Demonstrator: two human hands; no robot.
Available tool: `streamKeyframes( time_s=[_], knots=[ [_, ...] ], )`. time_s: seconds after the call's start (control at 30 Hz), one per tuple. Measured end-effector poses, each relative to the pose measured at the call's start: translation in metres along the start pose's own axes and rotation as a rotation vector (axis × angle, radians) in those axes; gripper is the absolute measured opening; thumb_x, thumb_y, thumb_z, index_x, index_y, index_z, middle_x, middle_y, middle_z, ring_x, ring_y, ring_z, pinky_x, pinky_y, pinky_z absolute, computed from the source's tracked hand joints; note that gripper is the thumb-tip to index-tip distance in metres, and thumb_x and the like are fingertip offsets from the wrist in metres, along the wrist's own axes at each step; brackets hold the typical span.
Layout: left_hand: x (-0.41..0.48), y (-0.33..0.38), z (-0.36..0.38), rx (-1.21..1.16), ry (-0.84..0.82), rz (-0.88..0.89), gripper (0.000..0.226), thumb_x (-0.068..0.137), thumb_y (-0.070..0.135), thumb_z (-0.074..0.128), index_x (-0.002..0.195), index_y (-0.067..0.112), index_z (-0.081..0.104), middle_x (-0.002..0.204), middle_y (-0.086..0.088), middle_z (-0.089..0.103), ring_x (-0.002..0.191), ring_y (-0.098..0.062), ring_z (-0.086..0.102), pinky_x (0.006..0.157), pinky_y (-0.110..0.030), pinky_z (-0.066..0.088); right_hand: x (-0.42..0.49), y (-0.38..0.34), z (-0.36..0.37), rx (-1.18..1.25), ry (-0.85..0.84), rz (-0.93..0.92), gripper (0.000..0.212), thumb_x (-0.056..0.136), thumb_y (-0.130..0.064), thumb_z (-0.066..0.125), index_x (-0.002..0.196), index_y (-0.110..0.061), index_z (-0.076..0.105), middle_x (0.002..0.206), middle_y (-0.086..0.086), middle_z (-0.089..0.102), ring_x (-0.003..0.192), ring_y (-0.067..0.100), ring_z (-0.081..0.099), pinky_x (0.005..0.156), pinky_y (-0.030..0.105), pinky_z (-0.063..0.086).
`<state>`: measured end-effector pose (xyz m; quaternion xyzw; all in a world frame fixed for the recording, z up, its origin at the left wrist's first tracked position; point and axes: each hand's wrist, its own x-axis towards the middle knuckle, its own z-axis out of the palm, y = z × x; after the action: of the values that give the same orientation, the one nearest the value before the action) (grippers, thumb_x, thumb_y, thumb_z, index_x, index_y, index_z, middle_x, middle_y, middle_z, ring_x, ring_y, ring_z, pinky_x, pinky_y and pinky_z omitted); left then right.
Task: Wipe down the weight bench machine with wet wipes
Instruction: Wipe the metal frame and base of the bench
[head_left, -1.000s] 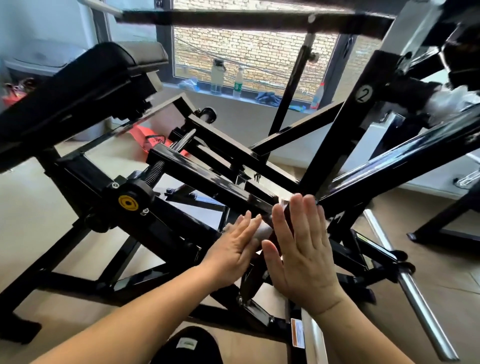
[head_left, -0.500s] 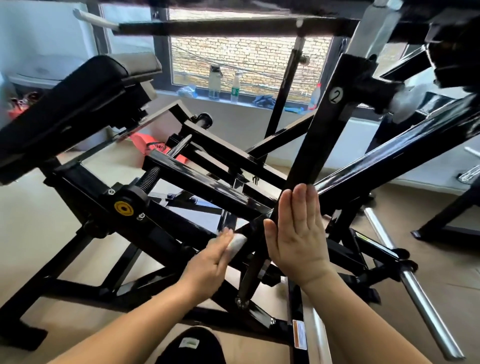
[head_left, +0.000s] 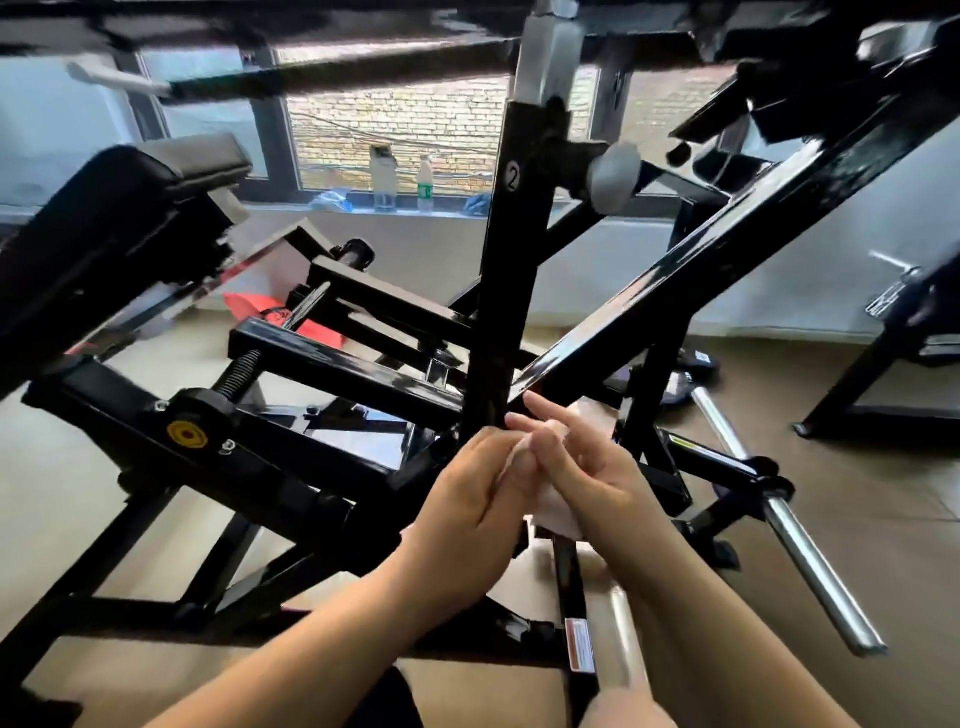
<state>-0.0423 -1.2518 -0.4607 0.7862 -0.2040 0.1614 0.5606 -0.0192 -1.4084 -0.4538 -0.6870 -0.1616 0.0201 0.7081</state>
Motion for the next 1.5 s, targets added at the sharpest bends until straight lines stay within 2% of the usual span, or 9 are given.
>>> streamKeyframes(
  time_s=[0.2,0.4,0.5,0.67,0.93,1.13,1.3,1.4,1.5],
  knots=[
    [0.007,0.003,0.003,0.111,0.144,-0.040,0.025,0.094,0.026,0.071,0.119,0.030,0.067,0.101,0.013,0.068,0.096,-0.009,0.069,0.079,-0.029,0.059,-0.001,-0.010,-0.019,-0.138,0.481,-0.074,0.030,0.107,-0.027,0.054,0.093,-0.012,0.075,0.073,0.007,0.070,0.065,0.005,0.064,0.062,0.021,0.051],
    [0.029,0.004,-0.017,0.509,0.335,0.169,0.067,0.092,0.031,0.066,0.153,0.015,0.042,0.147,0.004,0.047,0.139,-0.017,0.045,0.113,-0.035,0.041,0.049,-0.092,-0.053,-0.731,0.924,-0.778,0.031,0.110,-0.027,0.048,0.102,-0.008,0.072,0.068,-0.014,0.058,0.067,-0.004,0.057,0.062,0.010,0.036],
    [0.035,-0.003,-0.002,0.438,0.220,0.038,0.085,0.102,0.039,0.053,0.164,0.033,-0.005,0.168,0.007,0.019,0.156,-0.011,0.018,0.121,-0.045,0.034,0.098,-0.077,-0.042,-1.142,0.647,-0.889,0.028,0.107,-0.027,0.051,0.112,-0.012,0.074,0.100,0.004,0.077,0.089,0.023,0.072,0.080,0.035,0.055],
    [0.039,-0.012,0.011,0.479,0.191,-0.013,0.099,0.105,0.033,0.048,0.147,0.045,-0.041,0.167,0.017,-0.025,0.156,-0.006,-0.007,0.127,-0.039,0.022,0.120,0.005,-0.059,-1.794,0.001,-0.659,0.038,0.096,-0.037,0.057,0.116,-0.012,0.077,0.123,0.012,0.074,0.118,0.033,0.067,0.117,0.050,0.035],
    [0.044,-0.007,0.014,0.575,0.158,-0.033,0.108,0.105,0.032,0.049,0.134,0.044,-0.054,0.168,0.004,-0.028,0.157,-0.014,-0.017,0.129,-0.043,0.010,0.131,-0.030,-0.055,-1.875,0.189,-0.569,0.046,0.104,-0.034,0.036,0.132,-0.011,0.064,0.146,0.013,0.060,0.149,0.030,0.042,0.125,0.062,-0.002],
    [0.032,0.003,-0.005,0.602,0.068,-0.029,0.103,0.102,0.037,0.053,0.153,0.031,-0.037,0.166,0.014,-0.031,0.152,-0.007,-0.029,0.129,-0.039,-0.001,0.131,-0.025,-0.068,-1.709,-0.097,-0.992,0.031,0.080,-0.011,0.051,0.103,-0.012,0.071,0.096,0.007,0.069,0.091,0.034,0.068,0.081,0.043,0.057],
    [0.003,0.020,0.007,0.531,0.299,0.368,0.046,0.094,0.016,0.061,0.139,0.005,0.057,0.142,-0.004,0.051,0.133,-0.017,0.051,0.110,-0.028,0.043,0.130,-0.032,-0.089,-1.935,-0.166,-0.816,0.050,0.103,-0.039,0.037,0.111,-0.009,0.075,0.107,0.011,0.076,0.099,0.035,0.069,0.098,0.046,0.050],
    [0.018,0.010,0.029,0.463,0.047,0.213,0.046,0.097,0.014,0.053,0.143,0.013,0.056,0.151,0.005,0.049,0.140,-0.009,0.046,0.112,-0.028,0.041,0.137,-0.059,-0.095,-2.020,-0.011,-0.577,0.070,0.102,-0.053,0.020,0.104,-0.014,0.079,0.102,0.007,0.077,0.103,0.032,0.068,0.106,0.048,0.041],
    [0.043,-0.001,0.049,0.451,0.007,0.045,0.064,0.101,0.019,0.049,0.161,0.013,0.028,0.170,0.001,0.019,0.155,-0.002,0.008,0.126,-0.020,0.008,0.136,-0.067,-0.095,-2.019,0.061,-0.545,0.070,0.103,-0.050,0.018,0.106,-0.013,0.078,0.107,0.011,0.076,0.109,0.034,0.065,0.108,0.049,0.038]
  ],
)
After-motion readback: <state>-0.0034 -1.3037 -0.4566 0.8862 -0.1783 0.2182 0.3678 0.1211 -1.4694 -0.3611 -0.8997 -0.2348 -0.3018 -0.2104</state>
